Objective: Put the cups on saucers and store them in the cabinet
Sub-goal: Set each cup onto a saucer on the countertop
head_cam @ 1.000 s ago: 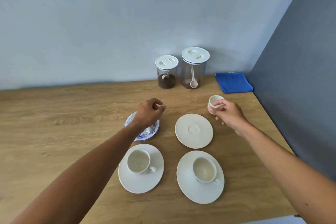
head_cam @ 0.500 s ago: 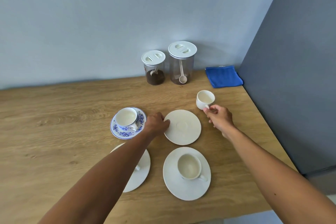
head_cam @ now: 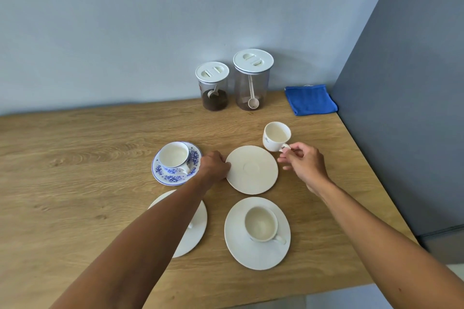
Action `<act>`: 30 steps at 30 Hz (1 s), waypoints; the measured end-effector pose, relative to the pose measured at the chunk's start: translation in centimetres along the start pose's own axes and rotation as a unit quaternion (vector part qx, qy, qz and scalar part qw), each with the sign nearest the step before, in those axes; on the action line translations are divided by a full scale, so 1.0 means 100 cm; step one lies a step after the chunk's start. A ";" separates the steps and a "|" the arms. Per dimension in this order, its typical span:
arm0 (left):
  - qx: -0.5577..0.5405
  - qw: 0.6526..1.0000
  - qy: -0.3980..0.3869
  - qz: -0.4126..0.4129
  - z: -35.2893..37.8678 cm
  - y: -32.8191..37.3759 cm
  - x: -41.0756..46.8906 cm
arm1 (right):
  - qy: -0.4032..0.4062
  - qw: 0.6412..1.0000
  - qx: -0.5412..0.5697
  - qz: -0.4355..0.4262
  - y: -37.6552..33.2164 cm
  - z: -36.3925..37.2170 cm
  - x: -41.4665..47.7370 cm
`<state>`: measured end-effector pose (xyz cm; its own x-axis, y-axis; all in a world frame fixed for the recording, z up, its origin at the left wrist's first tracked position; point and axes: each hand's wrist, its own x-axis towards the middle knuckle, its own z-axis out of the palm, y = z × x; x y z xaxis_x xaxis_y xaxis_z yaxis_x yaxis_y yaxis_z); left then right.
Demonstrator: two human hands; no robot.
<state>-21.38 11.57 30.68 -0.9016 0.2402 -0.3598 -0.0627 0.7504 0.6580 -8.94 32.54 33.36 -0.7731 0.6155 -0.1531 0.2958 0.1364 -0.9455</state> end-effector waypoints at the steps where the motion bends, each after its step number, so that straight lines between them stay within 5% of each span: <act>1: -0.001 1.000 0.001 0.001 0.000 -0.001 0.000 | -0.016 1.000 0.000 -0.004 0.001 0.002 -0.007; 12: -0.033 0.999 -0.005 -0.004 -0.001 -0.001 -0.003 | -0.094 0.995 0.011 -0.020 0.015 0.033 -0.057; 30: -0.041 0.999 0.000 0.006 -0.005 0.001 -0.014 | -0.064 0.989 -0.111 -0.079 0.015 0.034 -0.056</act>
<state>-20.34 10.99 31.56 -0.9021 0.2499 -0.3518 -0.0864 0.6941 0.7147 -6.09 26.66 31.78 -0.8797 0.4721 -0.0565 0.2702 0.3986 -0.8764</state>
